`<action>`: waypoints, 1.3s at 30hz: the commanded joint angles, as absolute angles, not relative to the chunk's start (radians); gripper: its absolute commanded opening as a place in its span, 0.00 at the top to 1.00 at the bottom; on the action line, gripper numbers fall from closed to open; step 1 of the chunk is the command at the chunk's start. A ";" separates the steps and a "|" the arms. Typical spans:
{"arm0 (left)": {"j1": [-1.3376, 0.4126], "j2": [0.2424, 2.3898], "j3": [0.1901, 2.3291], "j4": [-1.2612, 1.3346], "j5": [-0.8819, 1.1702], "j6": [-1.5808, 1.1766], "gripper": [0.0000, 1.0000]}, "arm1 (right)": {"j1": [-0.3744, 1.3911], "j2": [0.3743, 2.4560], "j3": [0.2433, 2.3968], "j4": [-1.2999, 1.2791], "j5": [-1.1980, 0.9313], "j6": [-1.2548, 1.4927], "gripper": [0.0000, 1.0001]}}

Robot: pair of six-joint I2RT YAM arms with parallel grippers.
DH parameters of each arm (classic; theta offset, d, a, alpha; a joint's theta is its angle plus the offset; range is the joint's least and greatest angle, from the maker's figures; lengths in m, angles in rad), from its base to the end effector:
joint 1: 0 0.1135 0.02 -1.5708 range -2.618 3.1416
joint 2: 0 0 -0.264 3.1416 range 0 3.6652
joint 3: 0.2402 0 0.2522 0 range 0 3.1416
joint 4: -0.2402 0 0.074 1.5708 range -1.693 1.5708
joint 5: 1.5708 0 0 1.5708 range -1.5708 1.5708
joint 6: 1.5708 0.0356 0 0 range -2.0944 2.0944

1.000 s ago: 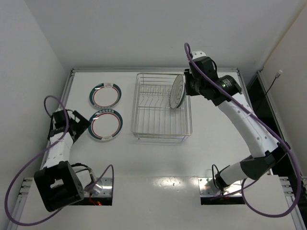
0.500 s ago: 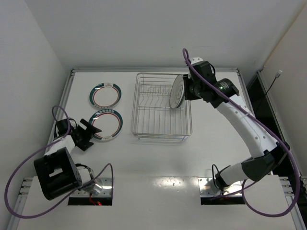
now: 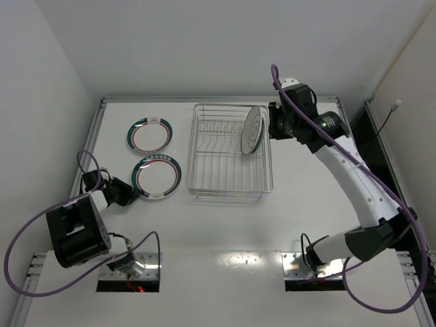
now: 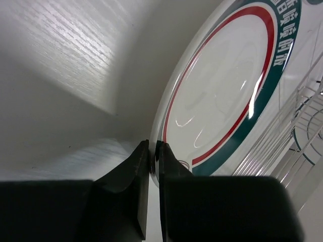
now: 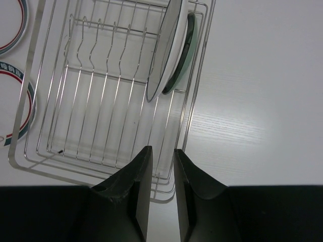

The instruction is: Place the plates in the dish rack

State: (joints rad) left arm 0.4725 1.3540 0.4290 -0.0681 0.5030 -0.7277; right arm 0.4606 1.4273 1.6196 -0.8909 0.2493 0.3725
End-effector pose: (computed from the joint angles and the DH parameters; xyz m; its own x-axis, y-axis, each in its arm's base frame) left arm 0.2001 0.0830 0.1237 -0.4477 -0.8833 -0.1392 -0.6189 0.4184 -0.6648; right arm 0.2675 0.1229 0.4107 -0.6318 0.0802 -0.7710 -0.0339 0.9908 0.1309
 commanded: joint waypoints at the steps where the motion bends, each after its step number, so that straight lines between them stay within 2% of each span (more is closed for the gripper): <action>1: 0.474 1.371 0.426 -0.139 0.431 -0.698 1.00 | 0.442 1.397 1.644 -0.865 0.242 0.364 0.79; 7: 0.474 1.121 0.469 -0.287 0.463 -0.719 1.00 | 0.423 1.379 1.626 -0.838 0.180 0.373 0.79; 8: 0.474 1.082 0.494 -0.351 0.448 -0.732 1.00 | 0.414 1.379 1.617 -0.838 0.129 0.382 0.76; 9: 0.474 1.045 0.552 -0.374 0.437 -0.747 1.00 | 0.414 1.379 1.617 -0.827 0.100 0.382 0.62; 10: 0.474 1.014 0.584 -0.389 0.428 -0.761 1.00 | 0.402 1.379 1.599 -0.810 0.066 0.382 0.40; 11: 0.474 0.968 0.615 -0.390 0.428 -0.776 1.00 | 0.390 1.379 1.598 -0.798 -0.004 0.393 0.37; 15: 0.440 0.989 0.831 -0.434 0.501 -0.798 1.00 | 0.362 1.359 1.551 -0.721 -0.148 0.429 0.37; 19: 0.388 0.989 0.870 -0.344 0.601 -0.871 1.00 | 0.298 1.328 1.410 -0.528 -0.499 0.501 0.38; 21: 0.368 0.989 0.859 -0.254 0.669 -0.944 1.00 | 0.259 1.328 1.283 -0.300 -0.689 0.637 0.38; 22: 0.341 0.989 0.850 -0.218 0.701 -0.972 1.00 | 0.259 1.328 1.216 -0.141 -0.897 0.738 0.35; 23: 0.319 0.979 0.850 -0.186 0.701 -0.997 1.00 | 0.259 1.338 1.150 0.229 -0.957 0.858 0.33; 25: 0.241 0.979 0.839 -0.117 0.701 -1.044 1.00 | 0.259 1.376 1.033 0.506 -0.992 1.092 0.31; 26: 0.215 0.979 0.839 -0.107 0.692 -1.054 1.00 | 0.259 1.390 1.019 0.540 -0.992 1.120 0.31; 34: -0.062 1.011 0.867 -0.003 0.624 -1.160 1.00 | 0.268 1.456 1.031 0.532 -0.951 1.078 0.30; 39: -0.172 1.029 0.867 0.049 0.586 -1.207 1.00 | 0.268 1.497 1.031 0.515 -0.951 1.069 0.30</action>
